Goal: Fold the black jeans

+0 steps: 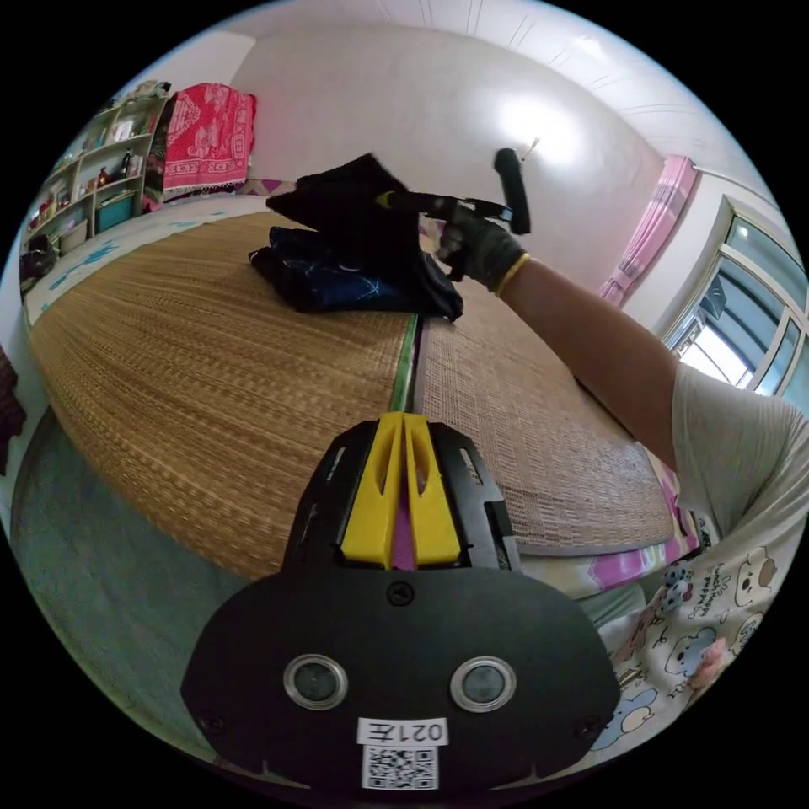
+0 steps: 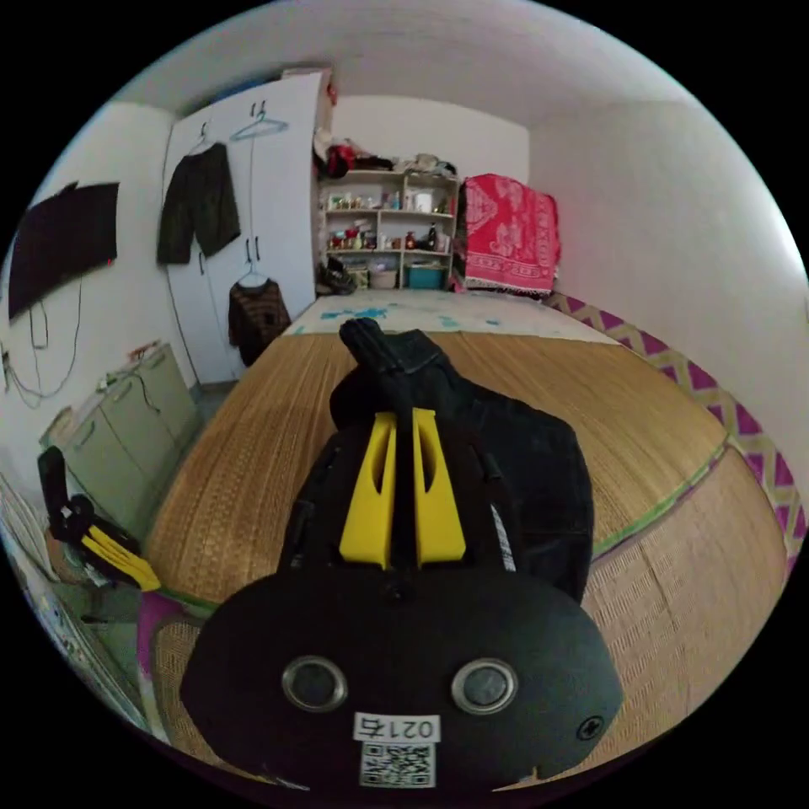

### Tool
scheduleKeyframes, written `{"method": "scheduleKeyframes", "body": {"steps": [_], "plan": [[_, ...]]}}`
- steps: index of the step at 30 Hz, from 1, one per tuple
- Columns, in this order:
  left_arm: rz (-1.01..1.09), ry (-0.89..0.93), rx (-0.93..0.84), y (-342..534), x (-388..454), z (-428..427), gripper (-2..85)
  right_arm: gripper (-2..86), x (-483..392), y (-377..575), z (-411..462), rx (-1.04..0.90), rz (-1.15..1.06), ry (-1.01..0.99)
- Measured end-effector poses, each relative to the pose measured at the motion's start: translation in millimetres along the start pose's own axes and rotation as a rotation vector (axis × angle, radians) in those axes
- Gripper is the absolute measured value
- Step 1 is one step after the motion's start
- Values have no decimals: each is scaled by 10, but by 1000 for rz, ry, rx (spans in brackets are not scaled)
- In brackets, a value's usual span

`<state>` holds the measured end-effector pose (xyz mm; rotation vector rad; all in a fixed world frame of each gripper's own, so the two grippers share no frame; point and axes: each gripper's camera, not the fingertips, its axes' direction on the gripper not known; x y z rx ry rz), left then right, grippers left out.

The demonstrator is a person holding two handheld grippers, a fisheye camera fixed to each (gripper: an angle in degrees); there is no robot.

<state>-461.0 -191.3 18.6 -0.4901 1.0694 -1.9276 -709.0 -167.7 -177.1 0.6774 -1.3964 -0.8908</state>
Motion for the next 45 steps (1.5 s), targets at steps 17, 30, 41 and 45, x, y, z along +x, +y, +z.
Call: {"method": "scheduleKeyframes", "body": {"steps": [17,30,41,45], "plan": [[199,801,-324,-722,1184,1387,91,8,-996,1400,-2608,-549,-109,212],[-110,812,-348,56,103,960,97,42,-1120,2557,-2794,-474,127,-113],[-351,1014,-217,69,-265,1113,129,-4,144,3311,-3913,-124,565,-391],[-395,941,-276,5,-218,1310,131,-5,642,3805,-5157,136,706,-248]]}}
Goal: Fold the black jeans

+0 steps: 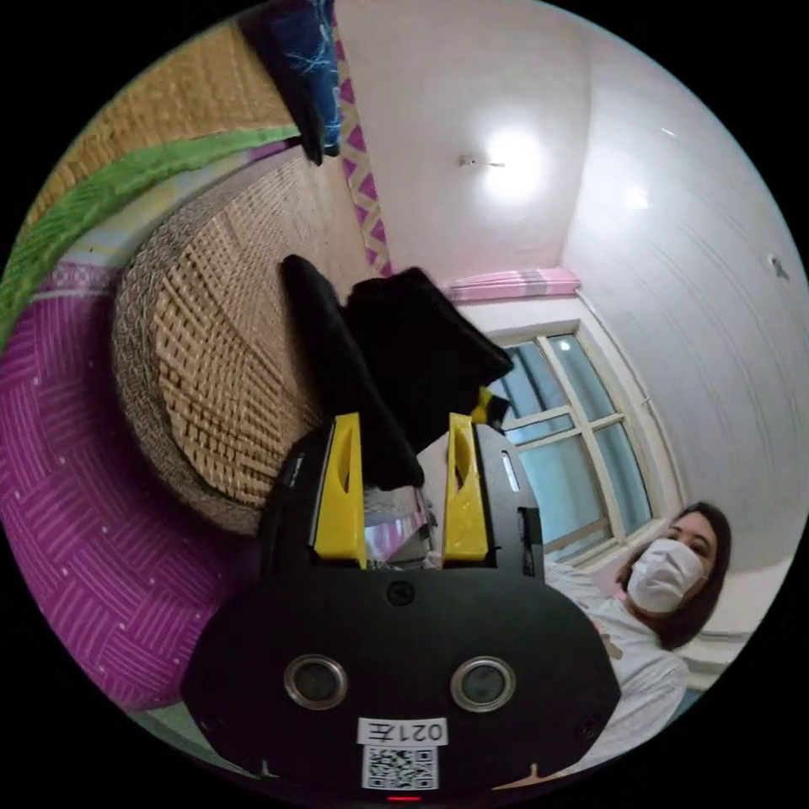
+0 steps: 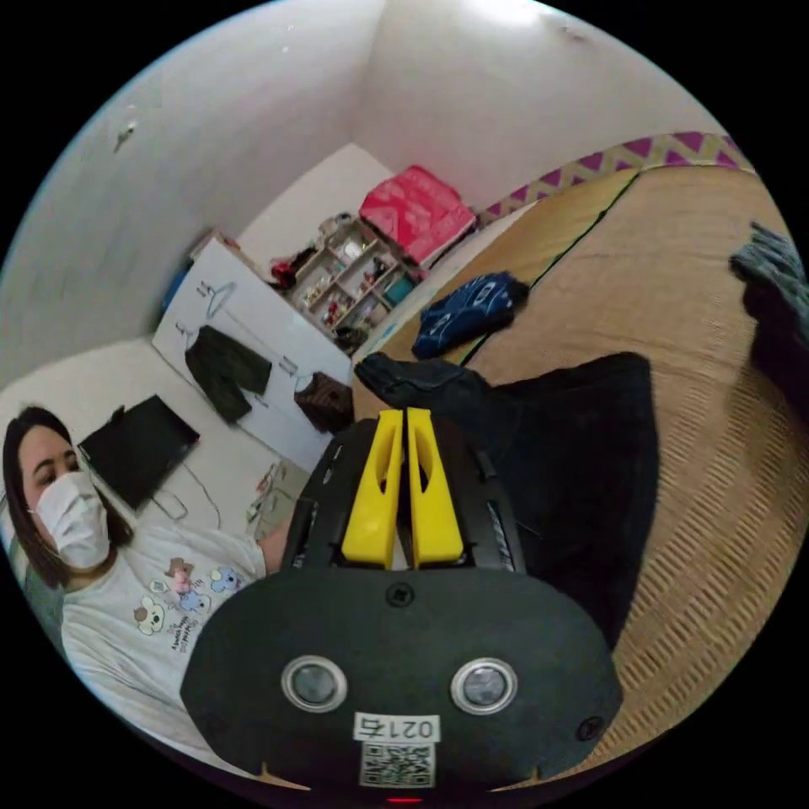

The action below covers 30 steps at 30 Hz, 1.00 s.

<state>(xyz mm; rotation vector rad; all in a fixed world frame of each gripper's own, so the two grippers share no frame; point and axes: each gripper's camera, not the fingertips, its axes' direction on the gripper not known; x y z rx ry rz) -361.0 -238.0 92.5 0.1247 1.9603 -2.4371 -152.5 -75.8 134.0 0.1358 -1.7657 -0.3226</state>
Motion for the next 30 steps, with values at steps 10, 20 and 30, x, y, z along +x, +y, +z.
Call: {"method": "scheduleKeyframes", "body": {"steps": [10,20,30], "plan": [[133,-366,-178,-767,459,741,32,-5,870,1738,-3258,558,416,319],[173,-500,-390,-1176,330,1482,31,-4,1464,3037,-3752,620,771,288],[660,-527,-411,-327,1391,2270,57,3,438,1934,-3237,315,185,739]]}}
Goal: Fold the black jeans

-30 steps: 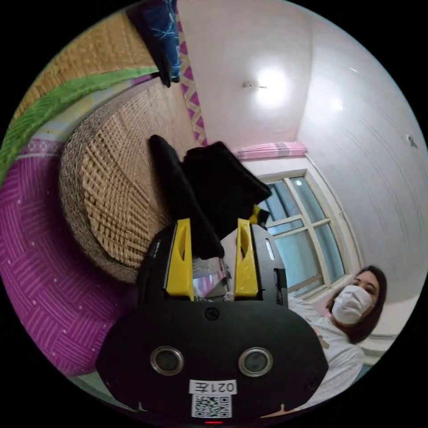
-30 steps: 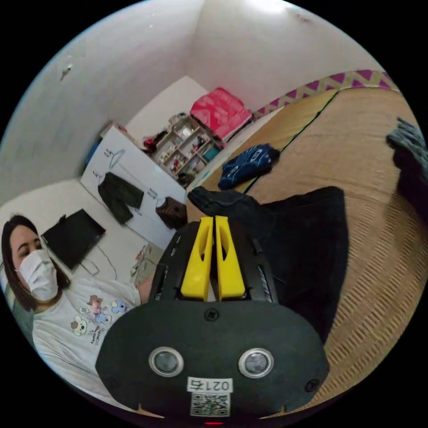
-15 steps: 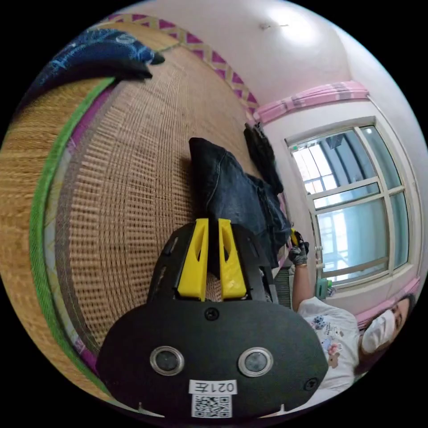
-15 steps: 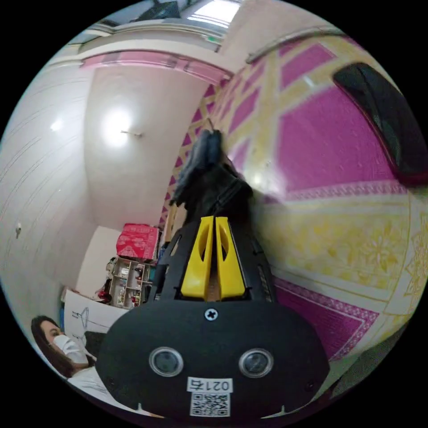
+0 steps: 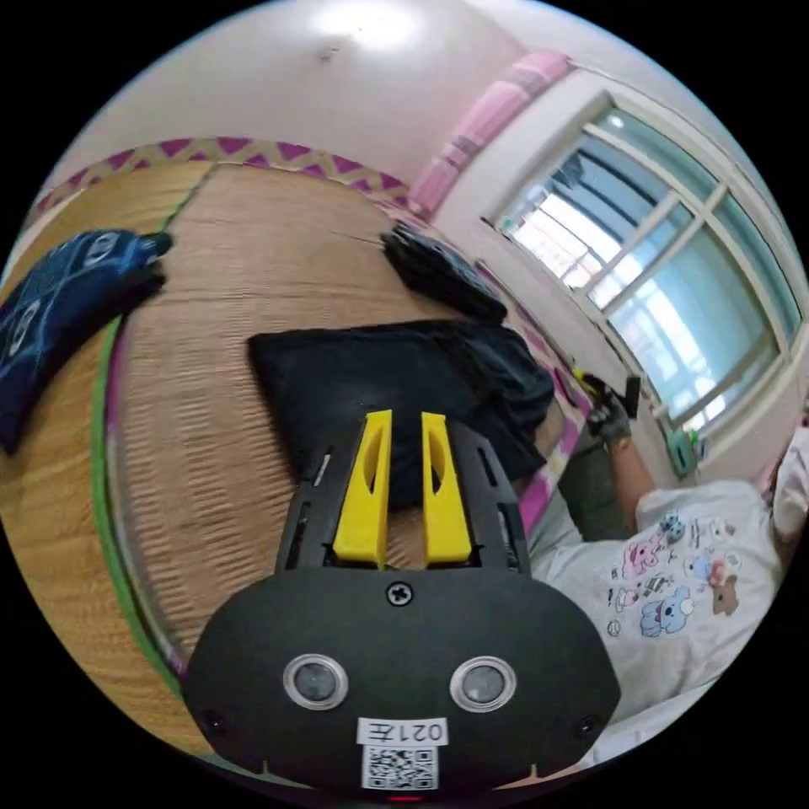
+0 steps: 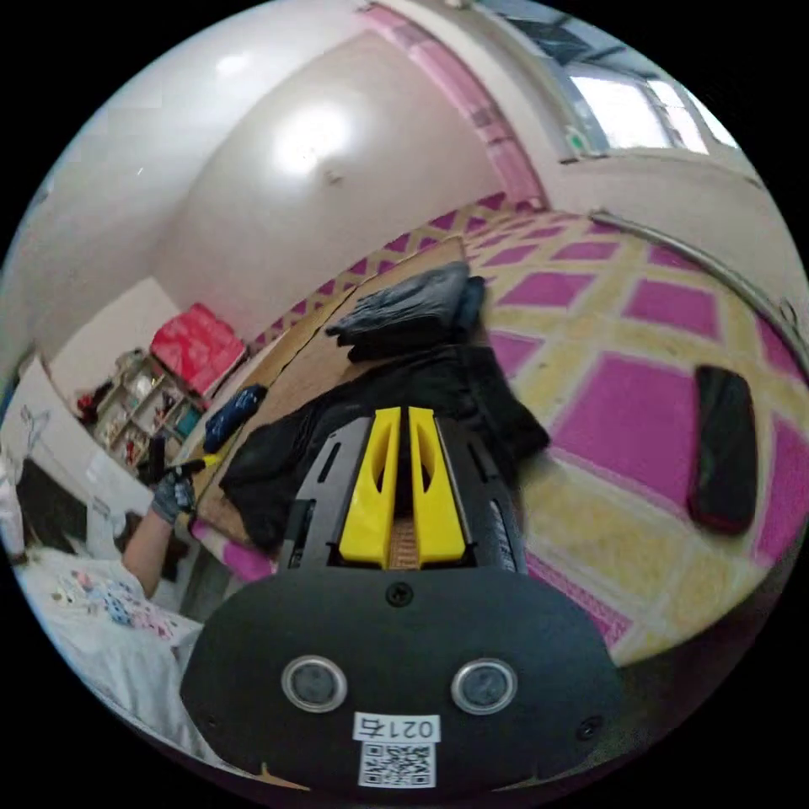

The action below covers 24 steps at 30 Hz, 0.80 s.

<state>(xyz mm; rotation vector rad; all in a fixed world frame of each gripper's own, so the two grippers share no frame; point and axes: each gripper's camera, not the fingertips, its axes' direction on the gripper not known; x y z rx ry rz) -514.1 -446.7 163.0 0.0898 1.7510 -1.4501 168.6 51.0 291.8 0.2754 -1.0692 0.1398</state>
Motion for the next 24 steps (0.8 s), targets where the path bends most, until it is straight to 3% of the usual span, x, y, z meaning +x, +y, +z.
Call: {"method": "scheduleKeyframes", "body": {"steps": [6,13,15,18,20,24], "plan": [[244,-38,-65,-382,981,1086,100,6,-658,-309,922,-142,-331,-1],[352,-290,-163,-595,1402,1674,110,-1,-589,-309,1355,-260,-278,-46],[340,-332,-151,-619,1391,1628,72,-4,-542,-297,1358,-266,-245,-68],[214,-211,-96,-671,1167,1392,20,-5,-497,-297,1339,-264,-207,-88],[96,-71,59,-648,892,936,7,-5,-479,-298,1337,-268,-188,-97],[39,-68,272,-504,469,-167,-1,-6,-515,-297,1362,-296,-180,-91]]}}
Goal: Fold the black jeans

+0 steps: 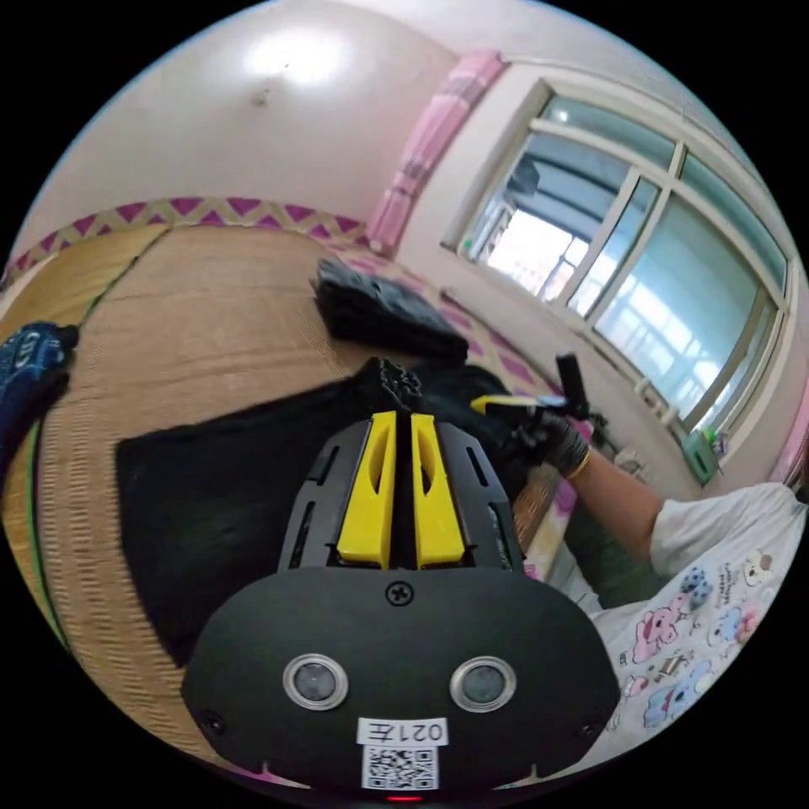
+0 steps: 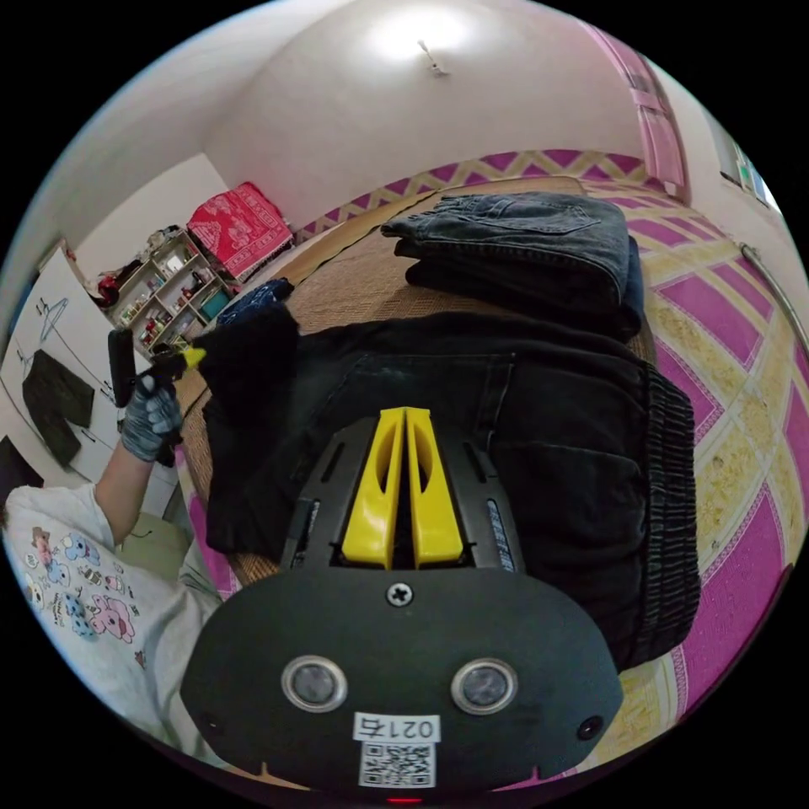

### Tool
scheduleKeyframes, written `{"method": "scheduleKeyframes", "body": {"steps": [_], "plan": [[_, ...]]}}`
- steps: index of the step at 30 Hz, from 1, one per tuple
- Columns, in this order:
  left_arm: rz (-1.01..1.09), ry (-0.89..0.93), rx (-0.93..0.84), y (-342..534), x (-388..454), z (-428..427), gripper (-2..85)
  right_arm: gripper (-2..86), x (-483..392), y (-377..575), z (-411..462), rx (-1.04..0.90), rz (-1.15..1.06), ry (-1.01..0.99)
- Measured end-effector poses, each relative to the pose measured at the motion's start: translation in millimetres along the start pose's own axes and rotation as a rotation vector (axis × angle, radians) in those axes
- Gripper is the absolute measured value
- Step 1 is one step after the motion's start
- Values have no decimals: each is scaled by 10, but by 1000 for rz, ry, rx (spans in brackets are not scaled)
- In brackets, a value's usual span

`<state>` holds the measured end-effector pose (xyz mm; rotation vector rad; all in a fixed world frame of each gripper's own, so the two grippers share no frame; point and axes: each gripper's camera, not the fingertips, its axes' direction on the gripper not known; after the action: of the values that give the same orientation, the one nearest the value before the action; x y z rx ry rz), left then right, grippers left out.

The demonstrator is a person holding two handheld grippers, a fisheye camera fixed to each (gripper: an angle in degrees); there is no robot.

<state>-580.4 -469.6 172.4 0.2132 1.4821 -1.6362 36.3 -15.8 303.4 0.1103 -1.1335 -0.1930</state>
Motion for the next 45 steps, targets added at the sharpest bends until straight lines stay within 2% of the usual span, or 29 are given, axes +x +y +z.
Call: {"method": "scheduleKeyframes", "body": {"steps": [2,6,8,11,14,16,18,20,23,25,29,34,38,40,45], "plan": [[-24,-102,94,-20,-411,-876,-3,-6,-17,-5,10,-11,6,5],[-160,-307,186,195,-1164,-2025,-4,-6,-47,1,2,-13,28,8],[-324,-418,240,528,-1759,-2530,-4,-6,-65,5,-5,-11,40,9],[-567,-522,240,1019,-2497,-2794,-3,-5,-106,1,-1,-17,53,11],[-750,-503,222,1391,-3017,-2875,-2,-4,-183,-17,22,-41,47,28],[-802,-391,295,1495,-3177,-2989,-2,-2,-237,-32,30,-57,36,27],[-798,-375,263,1455,-3231,-3043,-1,7,-345,-64,-43,-55,-17,29],[-731,-469,236,1309,-3111,-3154,0,20,-437,-116,-156,-31,-85,61],[-564,-603,301,1044,-2742,-3280,-3,55,-508,-271,-238,-34,-229,165],[-463,-565,252,820,-2620,-3163,2,65,-485,-395,-199,-77,-305,225],[-219,-404,6,309,-2481,-2452,53,82,-431,-664,-27,-186,-492,350],[-3,-352,-196,-27,-2351,-1664,89,88,-234,-946,111,-301,-529,289],[123,-340,-355,-164,-2280,-1214,111,17,-279,-971,136,-396,-609,166],[172,-346,-411,-183,-2243,-1101,116,8,-342,-925,47,-372,-654,176],[212,-354,-494,-170,-2241,-967,116,-2,-313,-804,-383,-229,-609,114]]}}
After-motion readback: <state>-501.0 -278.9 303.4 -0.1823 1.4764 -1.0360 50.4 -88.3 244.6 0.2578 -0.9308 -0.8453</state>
